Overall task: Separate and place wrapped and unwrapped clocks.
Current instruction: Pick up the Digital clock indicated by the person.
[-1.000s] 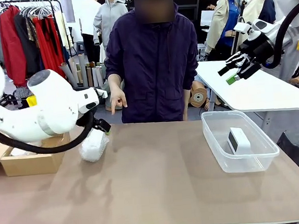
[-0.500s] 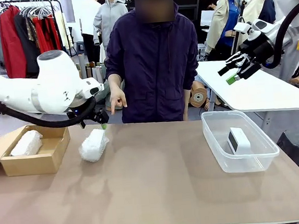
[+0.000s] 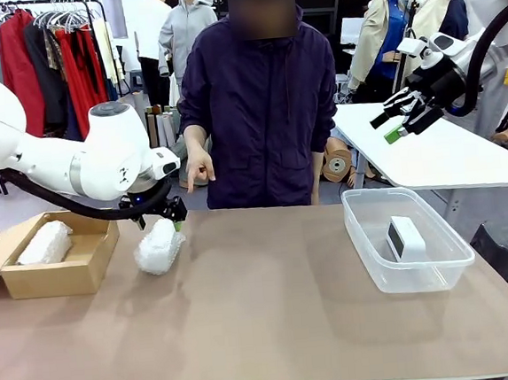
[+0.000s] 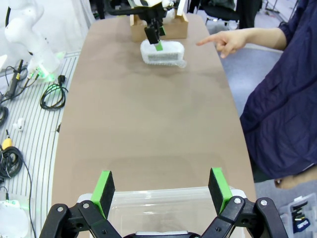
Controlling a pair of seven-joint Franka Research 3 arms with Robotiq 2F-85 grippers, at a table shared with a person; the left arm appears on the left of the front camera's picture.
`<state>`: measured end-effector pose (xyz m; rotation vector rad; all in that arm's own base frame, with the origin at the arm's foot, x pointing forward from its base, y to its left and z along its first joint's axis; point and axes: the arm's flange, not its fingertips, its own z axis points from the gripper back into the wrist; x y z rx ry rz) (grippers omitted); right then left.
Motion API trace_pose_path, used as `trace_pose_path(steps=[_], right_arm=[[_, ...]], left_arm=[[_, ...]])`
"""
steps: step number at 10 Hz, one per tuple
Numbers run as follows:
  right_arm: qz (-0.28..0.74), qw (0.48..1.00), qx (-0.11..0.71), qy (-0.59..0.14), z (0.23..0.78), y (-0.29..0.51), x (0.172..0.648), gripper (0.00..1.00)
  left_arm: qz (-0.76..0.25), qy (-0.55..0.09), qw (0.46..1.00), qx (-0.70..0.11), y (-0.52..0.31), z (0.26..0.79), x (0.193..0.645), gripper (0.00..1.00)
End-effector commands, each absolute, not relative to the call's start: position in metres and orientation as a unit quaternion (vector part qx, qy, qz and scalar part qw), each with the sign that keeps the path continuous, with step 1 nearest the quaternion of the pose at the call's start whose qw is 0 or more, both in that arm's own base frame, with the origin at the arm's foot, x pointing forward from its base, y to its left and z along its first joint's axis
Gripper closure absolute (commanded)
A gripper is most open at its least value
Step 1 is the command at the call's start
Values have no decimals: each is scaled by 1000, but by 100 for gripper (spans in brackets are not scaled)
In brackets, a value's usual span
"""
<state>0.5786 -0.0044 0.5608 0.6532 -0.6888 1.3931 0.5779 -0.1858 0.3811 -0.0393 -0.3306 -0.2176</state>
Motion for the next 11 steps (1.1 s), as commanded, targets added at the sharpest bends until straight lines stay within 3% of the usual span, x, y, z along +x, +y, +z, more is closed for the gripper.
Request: trace_pose_path(steps=[1,5,6,9,10,11], right_arm=[[623,665,284,-299,562,-3,576,0],[623,665,284,-299,562,-3,576,0],[623,665,284,-299,562,-3,576,0],[623,665,284,-299,562,-3,576,0],[623,665,284,-299,562,-3,576,0],[623,665,284,-299,562,-3,576,0]], left_arm=[[-101,-148,984,-13,-187,376,583,0],[-104,-148,983,-22,-183,353,589,0],[-111,-155,982,12,-181,347,591,0],[-110,-141,984,-12,-183,349,585,0],[-117,-138,983,-5,-180,343,587,7],[-115,-132,984,13,-179,343,586,26]])
